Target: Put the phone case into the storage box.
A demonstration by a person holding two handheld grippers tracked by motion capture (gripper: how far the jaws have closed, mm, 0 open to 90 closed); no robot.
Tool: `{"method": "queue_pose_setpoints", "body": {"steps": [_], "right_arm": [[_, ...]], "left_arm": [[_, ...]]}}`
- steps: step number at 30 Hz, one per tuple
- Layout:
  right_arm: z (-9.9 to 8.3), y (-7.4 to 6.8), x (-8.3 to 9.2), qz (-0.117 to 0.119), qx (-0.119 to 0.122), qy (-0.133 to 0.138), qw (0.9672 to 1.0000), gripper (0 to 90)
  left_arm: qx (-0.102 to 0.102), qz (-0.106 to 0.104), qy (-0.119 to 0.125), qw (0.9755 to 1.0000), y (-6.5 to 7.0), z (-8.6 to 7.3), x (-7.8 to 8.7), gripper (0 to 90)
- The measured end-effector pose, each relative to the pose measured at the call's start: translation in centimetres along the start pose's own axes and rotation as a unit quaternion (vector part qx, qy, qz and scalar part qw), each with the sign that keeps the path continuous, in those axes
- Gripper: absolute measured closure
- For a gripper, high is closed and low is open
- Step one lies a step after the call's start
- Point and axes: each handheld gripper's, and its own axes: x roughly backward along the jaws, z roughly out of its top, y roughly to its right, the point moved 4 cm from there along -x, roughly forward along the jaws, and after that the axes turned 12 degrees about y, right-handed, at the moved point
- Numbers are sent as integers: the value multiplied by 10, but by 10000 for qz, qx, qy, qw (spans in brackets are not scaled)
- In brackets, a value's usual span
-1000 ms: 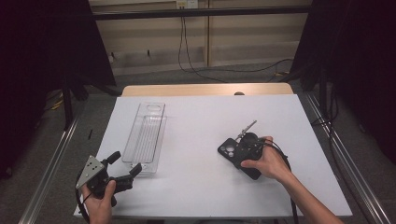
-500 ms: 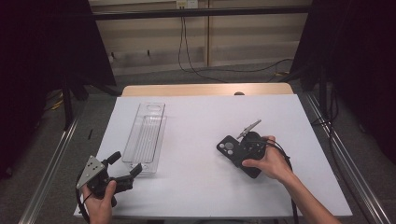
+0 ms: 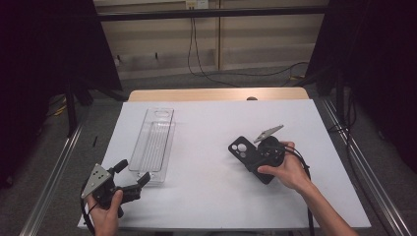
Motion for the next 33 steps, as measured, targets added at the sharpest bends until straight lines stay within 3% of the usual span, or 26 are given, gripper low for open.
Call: {"method": "queue_pose_setpoints", "body": {"steps": [13, 23, 31, 33], "right_arm": [[-2, 4, 11, -21, -14, 801, 9968, 149], [-4, 7, 15, -58, -131, 1120, 9936, 148], [-7, 10, 21, -161, -98, 1560, 9876, 148], [-7, 9, 23, -187, -67, 1752, 9843, 149]], "left_arm": [[-1, -2, -13, 10000, 0, 0, -1, 37], [4, -4, 8, 10000, 0, 0, 0, 37], [-4, -18, -8, 10000, 0, 0, 0, 37], [3, -15, 1, 10000, 0, 0, 0, 37]]}}
